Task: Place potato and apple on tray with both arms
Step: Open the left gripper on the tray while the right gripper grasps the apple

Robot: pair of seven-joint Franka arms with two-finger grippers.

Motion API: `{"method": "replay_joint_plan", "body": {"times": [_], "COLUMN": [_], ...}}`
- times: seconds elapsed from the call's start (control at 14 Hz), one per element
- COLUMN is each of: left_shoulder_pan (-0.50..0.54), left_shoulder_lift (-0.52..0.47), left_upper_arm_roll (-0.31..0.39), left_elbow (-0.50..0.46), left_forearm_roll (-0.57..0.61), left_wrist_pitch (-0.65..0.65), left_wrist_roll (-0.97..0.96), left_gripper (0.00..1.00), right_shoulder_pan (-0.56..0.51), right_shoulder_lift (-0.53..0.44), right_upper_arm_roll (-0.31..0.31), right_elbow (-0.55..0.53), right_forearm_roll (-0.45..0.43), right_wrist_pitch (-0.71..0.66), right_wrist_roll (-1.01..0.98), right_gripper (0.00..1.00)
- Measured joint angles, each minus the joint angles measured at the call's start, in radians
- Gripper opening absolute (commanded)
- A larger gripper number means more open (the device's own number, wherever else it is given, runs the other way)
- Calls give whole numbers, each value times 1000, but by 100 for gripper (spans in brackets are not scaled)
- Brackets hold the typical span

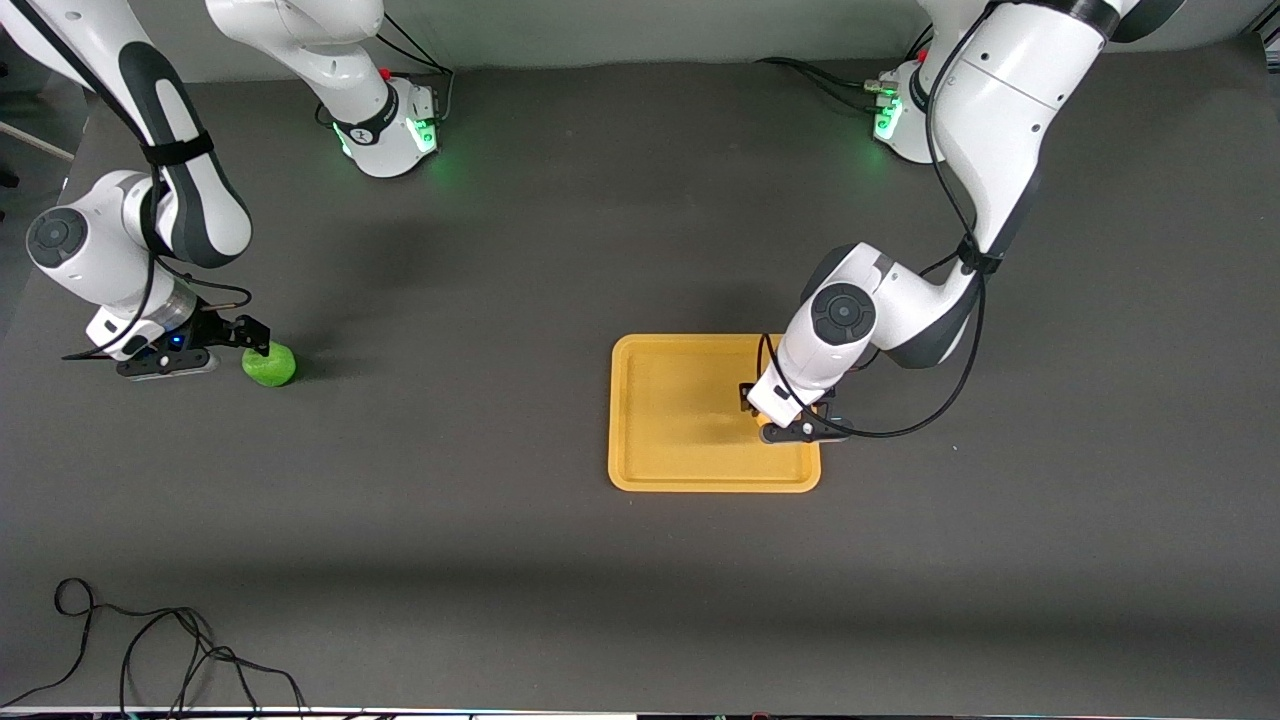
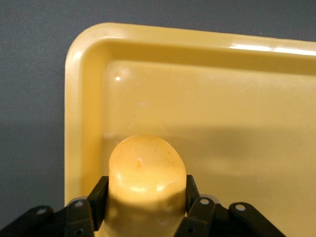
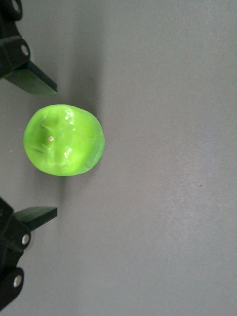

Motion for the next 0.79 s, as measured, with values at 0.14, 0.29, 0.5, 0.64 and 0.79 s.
{"method": "replay_joint_plan", "body": {"times": [0.14, 0.29, 0.5, 0.64, 0.79], "left_shoulder_pan": [2, 4, 5, 6, 10], "left_shoulder_lift": [0, 0, 0, -6, -26], "left_upper_arm_roll": [2, 4, 4, 4, 4], "left_elbow": [0, 0, 2, 4, 8], "left_forearm_roll": [0, 0, 0, 0, 0], "left_wrist_pitch": [5, 11, 13, 13, 9], "left_wrist_roll": [-2, -2, -4, -6, -12], "left_gripper": [100, 100, 100, 100, 100], "right_shoulder_pan": [0, 0, 0, 0, 0], "right_shoulder_lift": [20, 46, 101, 124, 133], "right_upper_arm_roll": [0, 0, 0, 0, 0], "right_elbow": [0, 0, 0, 1, 2], "right_forearm_roll": [37, 84, 125, 139, 143], "right_wrist_pitch": [10, 37, 87, 94, 98], "right_wrist_roll": [-28, -85, -134, -136, -136], "right_gripper": [100, 100, 100, 100, 97]}}
